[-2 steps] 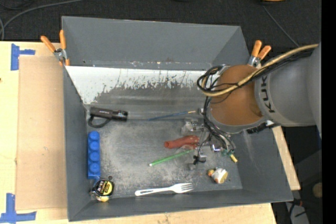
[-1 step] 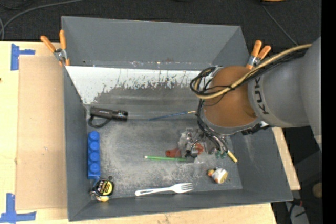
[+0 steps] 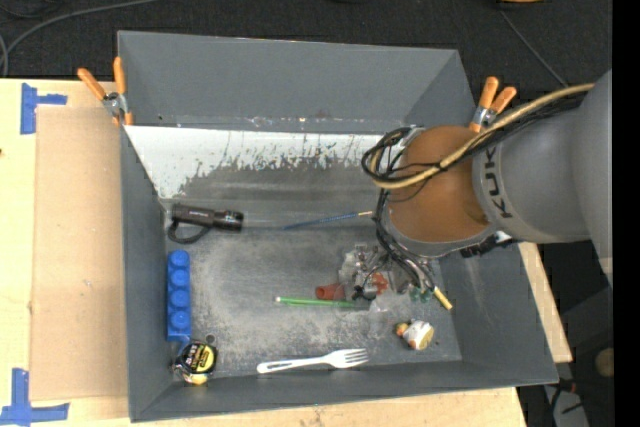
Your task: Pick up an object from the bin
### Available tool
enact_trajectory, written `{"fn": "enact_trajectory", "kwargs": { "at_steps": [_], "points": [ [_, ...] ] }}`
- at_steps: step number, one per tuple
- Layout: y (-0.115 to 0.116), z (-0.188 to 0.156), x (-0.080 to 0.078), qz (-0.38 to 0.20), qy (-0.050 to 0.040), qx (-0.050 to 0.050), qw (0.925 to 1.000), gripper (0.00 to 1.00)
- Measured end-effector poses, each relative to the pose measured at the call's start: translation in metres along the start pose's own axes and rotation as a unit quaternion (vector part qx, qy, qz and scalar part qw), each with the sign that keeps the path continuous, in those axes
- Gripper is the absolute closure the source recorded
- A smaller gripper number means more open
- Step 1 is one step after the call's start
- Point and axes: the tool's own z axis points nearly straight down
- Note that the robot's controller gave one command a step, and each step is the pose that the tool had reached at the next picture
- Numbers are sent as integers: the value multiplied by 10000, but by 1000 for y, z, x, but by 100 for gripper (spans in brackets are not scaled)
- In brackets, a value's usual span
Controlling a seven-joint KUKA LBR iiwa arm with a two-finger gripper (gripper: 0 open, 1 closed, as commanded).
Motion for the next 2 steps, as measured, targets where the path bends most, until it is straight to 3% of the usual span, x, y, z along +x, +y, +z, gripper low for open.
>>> {"fn": "enact_trajectory", "kwargs": {
  "at_steps": [1,2],
  "points": [
    [1,-25,1,-4,21,-3,10000,100],
    [1,-71,2,-6,51,-4,10000,100]
  ]
}}
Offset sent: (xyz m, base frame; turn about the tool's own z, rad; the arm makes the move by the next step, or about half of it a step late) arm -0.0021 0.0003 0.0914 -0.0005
